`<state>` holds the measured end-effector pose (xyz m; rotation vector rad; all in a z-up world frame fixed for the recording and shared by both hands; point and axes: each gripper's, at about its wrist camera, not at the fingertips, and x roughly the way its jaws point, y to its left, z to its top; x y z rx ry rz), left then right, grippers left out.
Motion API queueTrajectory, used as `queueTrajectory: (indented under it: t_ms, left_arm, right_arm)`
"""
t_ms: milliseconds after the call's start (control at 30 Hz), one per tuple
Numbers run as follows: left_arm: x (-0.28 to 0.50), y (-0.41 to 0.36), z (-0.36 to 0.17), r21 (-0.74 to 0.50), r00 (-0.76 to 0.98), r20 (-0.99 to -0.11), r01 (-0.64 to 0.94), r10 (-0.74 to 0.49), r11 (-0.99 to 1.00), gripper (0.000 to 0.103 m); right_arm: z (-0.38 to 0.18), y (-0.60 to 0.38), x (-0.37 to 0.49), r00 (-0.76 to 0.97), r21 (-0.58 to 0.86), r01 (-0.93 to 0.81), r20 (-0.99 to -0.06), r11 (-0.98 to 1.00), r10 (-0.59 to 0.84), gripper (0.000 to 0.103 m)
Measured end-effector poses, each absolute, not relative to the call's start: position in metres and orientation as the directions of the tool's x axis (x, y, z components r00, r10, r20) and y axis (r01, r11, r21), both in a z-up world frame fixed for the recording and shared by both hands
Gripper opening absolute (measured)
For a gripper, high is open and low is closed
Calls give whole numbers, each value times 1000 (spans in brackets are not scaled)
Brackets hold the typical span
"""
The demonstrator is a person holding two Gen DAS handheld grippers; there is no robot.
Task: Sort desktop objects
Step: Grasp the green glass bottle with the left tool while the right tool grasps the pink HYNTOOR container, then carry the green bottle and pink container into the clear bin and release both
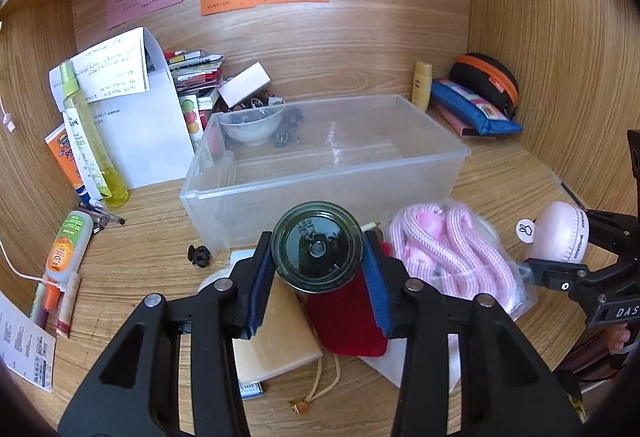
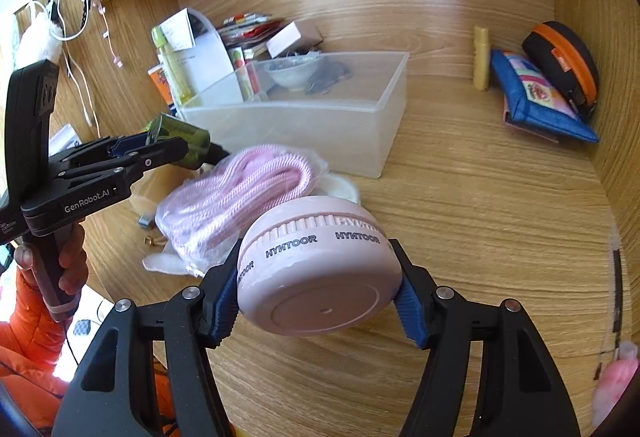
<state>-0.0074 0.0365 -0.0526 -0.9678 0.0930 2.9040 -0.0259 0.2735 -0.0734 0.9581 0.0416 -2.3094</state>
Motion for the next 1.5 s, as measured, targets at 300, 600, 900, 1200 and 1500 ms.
queueTrajectory:
  t_ms: [300,600,900,1200,1500]
  left_arm:
    - [-9,24,-36,-1,-822,-566,-83,69,-997,42]
    - [-9,12,-23,-15,-845,-529,-84,79,-996,41]
    - [-11,-8,-2,-32,-874,-479,-72,79,-997,41]
    - [-28,-31,11,-61,-880,-466,-70,91,-996,41]
    - [-55,-45,28,-88,-890,-442,-80,111,-993,41]
  right_arm:
    - [-53,280,-38,-573,198,552,-615,-810,-541,62]
    - [-33,266,-56,-593,174,569,-591,-804,-547,62]
    - [-13,240,-72,-598,142,597,-577,-790,-556,62]
    - [2,215,-96,-609,107,610,-570,-785,-551,62]
    - [5,191,-128,-597,110,612,-585,-783,-549,62]
